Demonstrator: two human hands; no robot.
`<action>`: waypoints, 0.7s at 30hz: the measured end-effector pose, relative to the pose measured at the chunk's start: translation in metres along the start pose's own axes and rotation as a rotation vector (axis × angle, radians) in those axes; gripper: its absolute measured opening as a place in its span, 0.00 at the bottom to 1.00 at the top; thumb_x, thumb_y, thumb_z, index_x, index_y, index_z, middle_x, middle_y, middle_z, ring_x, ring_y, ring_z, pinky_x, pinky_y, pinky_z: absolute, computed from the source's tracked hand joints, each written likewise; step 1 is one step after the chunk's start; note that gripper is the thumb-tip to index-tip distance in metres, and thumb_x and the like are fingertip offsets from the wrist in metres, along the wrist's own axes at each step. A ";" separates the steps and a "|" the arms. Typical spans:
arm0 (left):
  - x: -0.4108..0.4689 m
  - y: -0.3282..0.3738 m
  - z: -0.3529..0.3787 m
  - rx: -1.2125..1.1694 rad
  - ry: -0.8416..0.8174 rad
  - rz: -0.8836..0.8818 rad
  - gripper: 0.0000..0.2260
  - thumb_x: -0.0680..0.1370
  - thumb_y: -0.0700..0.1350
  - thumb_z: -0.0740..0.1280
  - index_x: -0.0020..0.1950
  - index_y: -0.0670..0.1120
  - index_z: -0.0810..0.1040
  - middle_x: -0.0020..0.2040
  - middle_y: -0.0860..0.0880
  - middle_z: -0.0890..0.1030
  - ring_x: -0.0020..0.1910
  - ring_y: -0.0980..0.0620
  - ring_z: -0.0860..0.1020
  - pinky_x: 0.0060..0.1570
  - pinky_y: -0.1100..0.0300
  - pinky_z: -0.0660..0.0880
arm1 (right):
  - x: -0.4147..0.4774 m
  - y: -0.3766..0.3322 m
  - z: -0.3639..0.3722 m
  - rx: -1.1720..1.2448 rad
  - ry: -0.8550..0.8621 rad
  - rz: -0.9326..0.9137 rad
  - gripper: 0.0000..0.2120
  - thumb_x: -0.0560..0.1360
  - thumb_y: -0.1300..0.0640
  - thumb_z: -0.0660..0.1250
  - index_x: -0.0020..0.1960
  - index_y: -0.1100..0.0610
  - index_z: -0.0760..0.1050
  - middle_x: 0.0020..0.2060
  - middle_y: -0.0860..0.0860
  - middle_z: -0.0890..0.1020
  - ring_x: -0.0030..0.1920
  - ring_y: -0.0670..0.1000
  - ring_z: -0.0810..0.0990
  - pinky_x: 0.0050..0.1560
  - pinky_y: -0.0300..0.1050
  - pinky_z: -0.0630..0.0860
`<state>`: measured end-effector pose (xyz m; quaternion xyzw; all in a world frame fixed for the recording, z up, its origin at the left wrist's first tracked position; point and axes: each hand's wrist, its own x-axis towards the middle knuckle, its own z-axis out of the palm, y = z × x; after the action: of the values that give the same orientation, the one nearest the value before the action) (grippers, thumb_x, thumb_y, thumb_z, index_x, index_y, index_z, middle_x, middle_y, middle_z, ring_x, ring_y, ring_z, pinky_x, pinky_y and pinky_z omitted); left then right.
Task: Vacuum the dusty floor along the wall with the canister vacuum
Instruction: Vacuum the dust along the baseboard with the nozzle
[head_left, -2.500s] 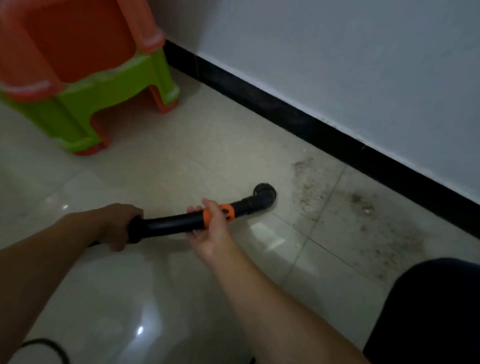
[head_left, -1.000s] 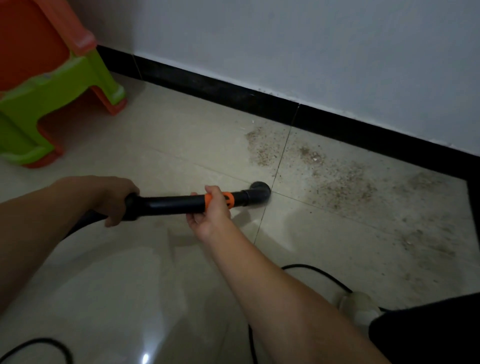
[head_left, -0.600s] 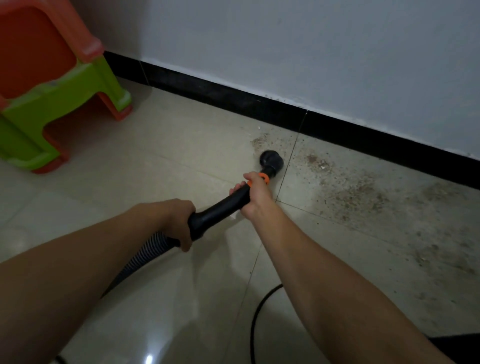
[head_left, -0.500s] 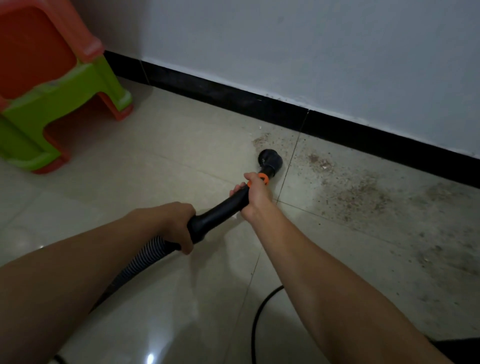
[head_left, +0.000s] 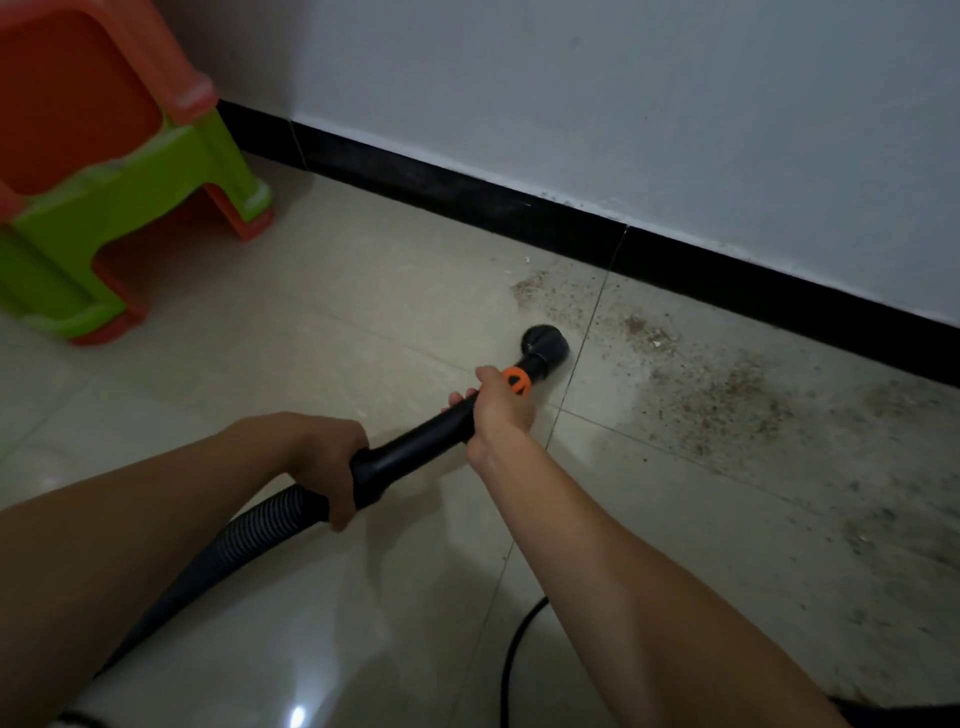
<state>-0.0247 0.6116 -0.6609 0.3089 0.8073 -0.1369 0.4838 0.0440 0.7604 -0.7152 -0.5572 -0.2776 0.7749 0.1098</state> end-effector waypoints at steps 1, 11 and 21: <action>0.001 0.001 0.000 0.026 -0.008 -0.006 0.22 0.62 0.48 0.80 0.54 0.47 0.79 0.50 0.48 0.82 0.49 0.49 0.81 0.52 0.54 0.79 | 0.000 0.004 -0.005 0.018 0.019 -0.012 0.08 0.74 0.59 0.70 0.50 0.60 0.74 0.34 0.53 0.77 0.23 0.50 0.79 0.29 0.42 0.79; -0.001 -0.005 -0.024 -0.091 0.153 0.020 0.16 0.62 0.42 0.79 0.48 0.46 0.80 0.45 0.48 0.82 0.44 0.49 0.81 0.44 0.58 0.78 | 0.004 -0.019 0.010 0.141 -0.040 -0.016 0.07 0.75 0.61 0.68 0.43 0.59 0.70 0.30 0.54 0.73 0.22 0.49 0.76 0.27 0.42 0.77; 0.012 0.041 -0.027 -0.121 0.200 0.139 0.20 0.63 0.49 0.80 0.49 0.47 0.77 0.47 0.49 0.80 0.47 0.48 0.79 0.46 0.58 0.77 | 0.023 -0.058 -0.023 0.070 -0.009 -0.059 0.08 0.75 0.61 0.69 0.52 0.62 0.72 0.41 0.57 0.74 0.39 0.55 0.77 0.52 0.54 0.81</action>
<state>-0.0219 0.6616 -0.6548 0.3465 0.8350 -0.0227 0.4268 0.0490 0.8264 -0.7068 -0.5412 -0.2673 0.7828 0.1509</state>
